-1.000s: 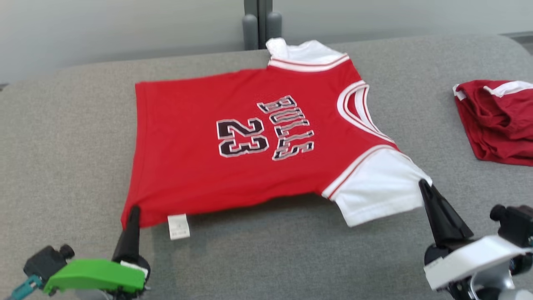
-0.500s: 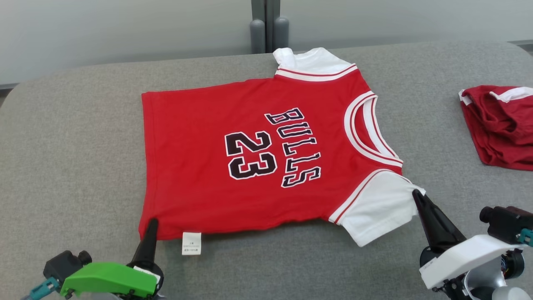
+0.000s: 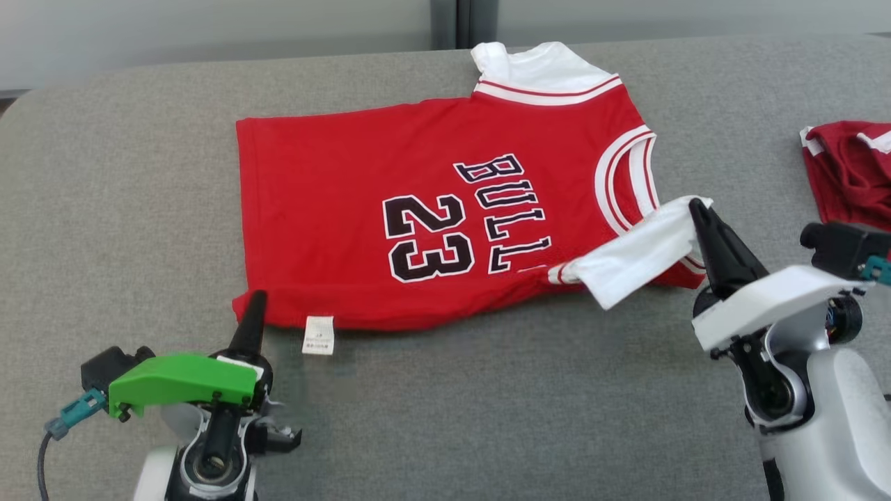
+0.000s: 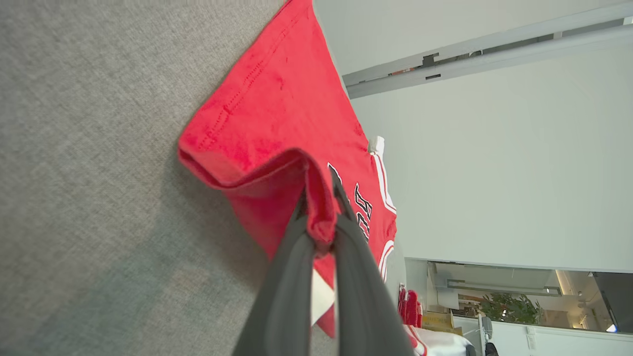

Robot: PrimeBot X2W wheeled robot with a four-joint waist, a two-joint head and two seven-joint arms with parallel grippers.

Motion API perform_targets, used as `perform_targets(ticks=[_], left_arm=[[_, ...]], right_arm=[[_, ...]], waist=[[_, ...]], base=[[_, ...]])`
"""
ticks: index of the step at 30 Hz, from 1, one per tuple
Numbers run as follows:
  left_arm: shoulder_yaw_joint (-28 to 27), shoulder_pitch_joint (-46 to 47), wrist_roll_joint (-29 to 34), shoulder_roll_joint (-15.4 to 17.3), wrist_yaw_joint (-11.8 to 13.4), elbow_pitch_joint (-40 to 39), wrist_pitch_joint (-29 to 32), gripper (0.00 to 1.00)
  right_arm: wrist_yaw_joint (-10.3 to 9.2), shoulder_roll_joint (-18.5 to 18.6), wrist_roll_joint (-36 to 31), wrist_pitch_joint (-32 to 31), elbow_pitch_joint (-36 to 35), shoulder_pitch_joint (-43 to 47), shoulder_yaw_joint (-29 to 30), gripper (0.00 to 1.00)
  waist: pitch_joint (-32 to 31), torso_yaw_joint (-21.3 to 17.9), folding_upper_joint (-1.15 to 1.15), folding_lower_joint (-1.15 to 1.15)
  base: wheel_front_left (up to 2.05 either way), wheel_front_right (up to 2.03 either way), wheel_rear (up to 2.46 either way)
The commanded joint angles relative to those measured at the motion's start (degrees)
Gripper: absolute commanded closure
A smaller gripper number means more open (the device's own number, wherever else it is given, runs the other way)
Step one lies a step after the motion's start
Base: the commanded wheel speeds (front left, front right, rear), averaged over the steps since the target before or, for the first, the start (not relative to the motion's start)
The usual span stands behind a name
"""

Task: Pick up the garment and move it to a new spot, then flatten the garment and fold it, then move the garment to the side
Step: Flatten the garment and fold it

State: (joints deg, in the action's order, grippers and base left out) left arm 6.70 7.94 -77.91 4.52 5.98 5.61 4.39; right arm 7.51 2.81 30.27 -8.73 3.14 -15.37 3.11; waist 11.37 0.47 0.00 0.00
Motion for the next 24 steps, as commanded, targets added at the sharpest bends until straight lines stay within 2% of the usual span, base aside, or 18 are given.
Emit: perform_targets(ticks=[1,5,18,19,20,21,22,24], left_arm=[[-0.52,2.08,-0.37,-0.13,0.47,1.34,-0.64,1.00],[-1.09,6.23,-0.44,-0.62,1.08,5.57,-2.43,1.00],[0.10,15.32,1.09,-0.88,-0.70,14.68,-4.90,1.00],[0.23,15.70,1.32,-0.85,-0.93,14.99,-4.98,0.87],[0.47,16.17,1.79,-0.61,-1.12,15.32,-5.06,0.63],[0.74,16.40,2.13,-0.39,-1.48,15.52,-5.21,0.07],[0.99,16.48,2.29,-0.33,-1.62,15.70,-5.42,0.00],[1.72,16.43,3.39,0.15,-2.25,15.66,-5.51,0.00]], right_arm=[[-0.05,0.19,0.35,0.59,2.21,-2.49,0.60,1.00],[-0.05,0.16,1.68,2.57,10.48,-9.91,1.68,1.00],[-0.05,0.20,-3.21,7.67,34.42,-28.34,-0.94,1.00],[-0.05,0.21,-3.63,8.11,35.97,-29.30,-0.98,0.99],[-0.05,0.20,-3.96,9.00,37.69,-30.49,-0.97,0.82],[-0.05,0.20,-4.38,9.75,38.96,-31.41,-1.22,0.16],[-0.05,0.18,-4.53,10.79,40.48,-32.36,-1.29,0.00],[-0.05,0.22,-3.91,12.46,43.16,-33.88,-1.38,0.00]], waist=[[1.40,0.12,0.00,0.00],[3.44,0.11,0.00,0.00],[6.92,1.35,0.00,0.00],[6.99,1.43,0.00,0.00],[7.05,1.52,0.00,0.00],[7.06,1.58,0.00,0.00],[7.00,1.67,0.00,0.00],[6.75,1.82,0.00,0.00]], base=[[0.00,0.00,0.00],[0.00,0.00,0.00],[0.00,0.00,0.00],[0.00,0.00,0.00],[0.00,0.00,0.00],[0.00,0.00,0.00],[0.00,0.00,0.00],[0.00,0.00,0.00]])
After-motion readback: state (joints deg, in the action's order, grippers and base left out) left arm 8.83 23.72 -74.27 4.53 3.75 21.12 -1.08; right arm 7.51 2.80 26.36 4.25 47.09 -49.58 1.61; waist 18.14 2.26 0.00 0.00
